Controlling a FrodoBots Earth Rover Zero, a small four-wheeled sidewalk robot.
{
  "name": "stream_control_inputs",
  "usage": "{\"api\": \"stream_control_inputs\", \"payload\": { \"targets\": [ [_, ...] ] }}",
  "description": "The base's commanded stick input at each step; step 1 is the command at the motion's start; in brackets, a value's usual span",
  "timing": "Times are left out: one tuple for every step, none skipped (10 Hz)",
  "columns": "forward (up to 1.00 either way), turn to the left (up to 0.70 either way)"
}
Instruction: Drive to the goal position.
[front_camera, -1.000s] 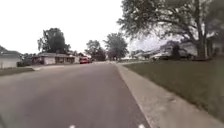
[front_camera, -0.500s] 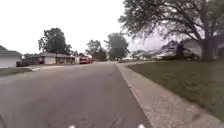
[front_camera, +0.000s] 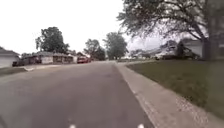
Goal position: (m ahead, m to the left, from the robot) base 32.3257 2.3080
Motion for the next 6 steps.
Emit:
{"api": "stream_control_inputs", "payload": {
  "targets": [
    [1.0, 0.0],
    [1.0, 0.0],
    [1.0, 0.0],
    [1.0, 0.0],
    [1.0, 0.0],
    [1.0, 0.0]
  ]
}}
